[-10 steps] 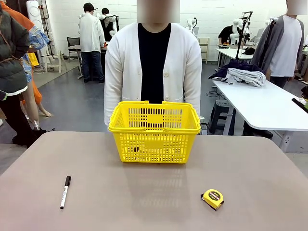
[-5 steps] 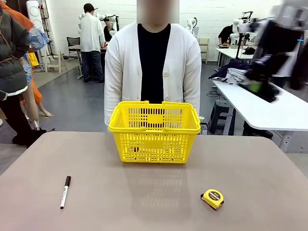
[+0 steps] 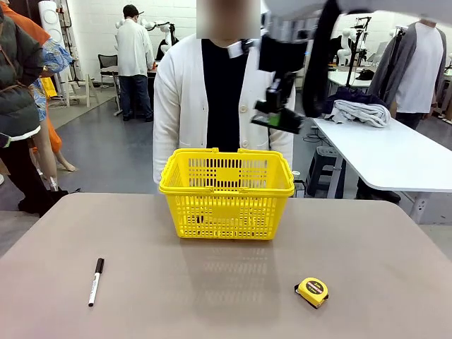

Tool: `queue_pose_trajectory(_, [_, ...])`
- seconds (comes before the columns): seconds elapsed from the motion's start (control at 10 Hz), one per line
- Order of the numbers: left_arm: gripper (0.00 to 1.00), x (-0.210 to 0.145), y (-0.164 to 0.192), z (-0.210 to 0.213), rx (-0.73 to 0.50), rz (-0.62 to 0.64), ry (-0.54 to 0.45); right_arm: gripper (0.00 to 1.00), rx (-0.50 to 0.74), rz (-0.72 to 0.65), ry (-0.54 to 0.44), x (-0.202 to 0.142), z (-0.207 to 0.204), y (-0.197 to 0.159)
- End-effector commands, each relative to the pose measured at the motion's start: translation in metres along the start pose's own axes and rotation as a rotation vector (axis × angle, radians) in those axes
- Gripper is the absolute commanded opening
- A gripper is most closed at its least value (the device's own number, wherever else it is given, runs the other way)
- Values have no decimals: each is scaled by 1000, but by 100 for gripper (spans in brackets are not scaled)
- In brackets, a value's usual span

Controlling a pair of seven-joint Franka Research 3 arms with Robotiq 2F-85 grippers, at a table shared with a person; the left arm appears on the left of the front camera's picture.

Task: Place the items the person wants into the basket.
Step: Pick up the item the person points to and place it in the Market Basket.

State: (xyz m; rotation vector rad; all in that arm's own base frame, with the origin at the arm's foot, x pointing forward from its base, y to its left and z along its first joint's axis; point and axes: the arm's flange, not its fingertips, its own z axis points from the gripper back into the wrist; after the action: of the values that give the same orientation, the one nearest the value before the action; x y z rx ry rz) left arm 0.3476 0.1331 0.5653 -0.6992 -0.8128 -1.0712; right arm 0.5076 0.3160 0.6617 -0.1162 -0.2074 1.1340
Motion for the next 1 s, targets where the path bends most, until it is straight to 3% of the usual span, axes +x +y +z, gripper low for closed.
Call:
queue_pose_trajectory(0.0, [100,-2,1,1,0,-25,-18,31,5,148,23,37,-7,8])
queue_pose_trajectory(0.3, [100,-2,1,1,0,-25,-18,31,8,325,33,65,-49,45])
queue_pose_trajectory(0.5, [100,-2,1,1,0,-25,-18,31,31,397,24,67,-68,48])
queue_pose_trajectory(0.7, [100,-2,1,1,0,-25,-18,31,57,431,14,67,-69,50])
queue_pose_trajectory(0.9, [100,-2,1,1,0,-25,-18,31,59,382,32,71,-72,53])
